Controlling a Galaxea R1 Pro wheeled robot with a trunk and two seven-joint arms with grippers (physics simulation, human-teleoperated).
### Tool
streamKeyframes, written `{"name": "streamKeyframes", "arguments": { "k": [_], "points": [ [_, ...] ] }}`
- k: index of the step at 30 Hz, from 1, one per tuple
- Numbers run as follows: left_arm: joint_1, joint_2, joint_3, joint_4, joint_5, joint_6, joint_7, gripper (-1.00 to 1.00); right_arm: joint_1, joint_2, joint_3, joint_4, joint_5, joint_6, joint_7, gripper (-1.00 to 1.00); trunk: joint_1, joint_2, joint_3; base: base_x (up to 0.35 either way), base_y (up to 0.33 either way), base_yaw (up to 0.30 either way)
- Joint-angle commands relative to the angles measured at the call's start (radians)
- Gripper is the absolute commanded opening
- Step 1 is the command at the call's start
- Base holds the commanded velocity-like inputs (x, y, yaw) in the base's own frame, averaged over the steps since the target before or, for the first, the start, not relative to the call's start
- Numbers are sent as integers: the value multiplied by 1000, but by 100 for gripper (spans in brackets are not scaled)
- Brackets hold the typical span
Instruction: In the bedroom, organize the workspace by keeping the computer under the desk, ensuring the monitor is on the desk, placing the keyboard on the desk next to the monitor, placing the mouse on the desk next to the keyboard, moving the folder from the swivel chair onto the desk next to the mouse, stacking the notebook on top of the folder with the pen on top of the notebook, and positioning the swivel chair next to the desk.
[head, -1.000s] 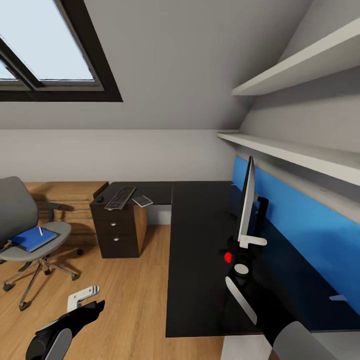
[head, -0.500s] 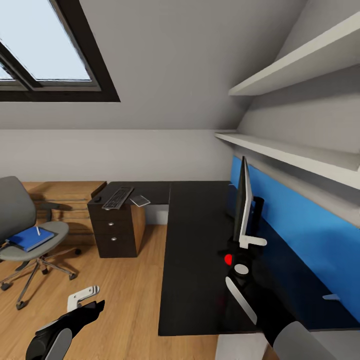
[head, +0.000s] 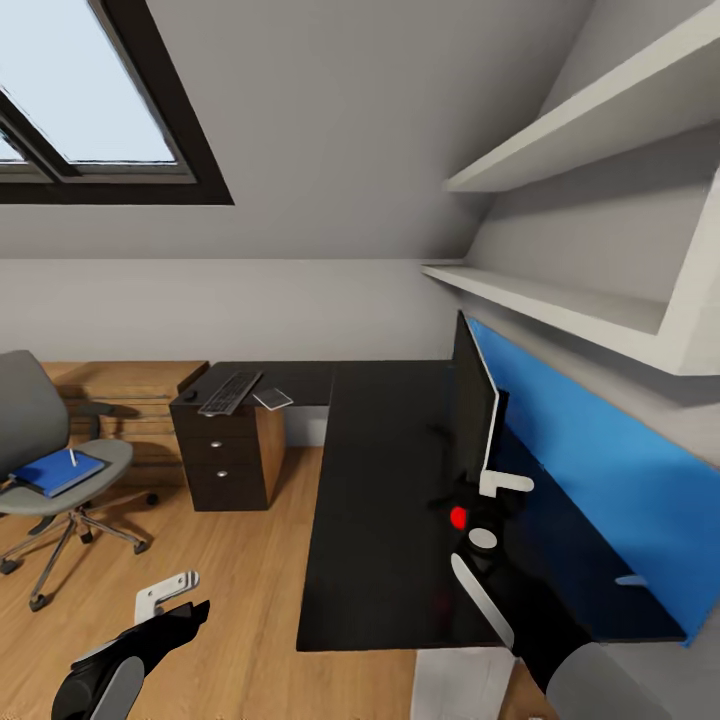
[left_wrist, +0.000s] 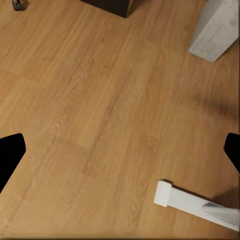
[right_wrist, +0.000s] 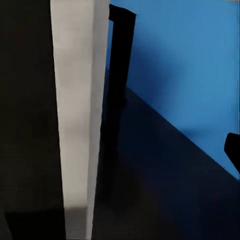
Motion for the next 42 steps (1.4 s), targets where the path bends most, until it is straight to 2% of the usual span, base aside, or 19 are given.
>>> {"name": "streamKeyframes", "arguments": {
  "k": [1, 14, 42],
  "points": [
    [-1, 0, 0, -2, 11, 3, 9, 100, -1, -2, 4, -2, -3, 9, -8, 100, 0, -1, -1, -59, -273, 0],
    [-1, 0, 0, -2, 11, 3, 9, 100, -1, 0, 4, -2, -3, 9, -8, 100, 0, -1, -1, -7, -237, 0],
    [-1, 0, 1, -2, 11, 3, 9, 100, -1, 1, 7, -2, -3, 8, -8, 100, 0, -1, -1, 0, -7, 0]
  ]
}}
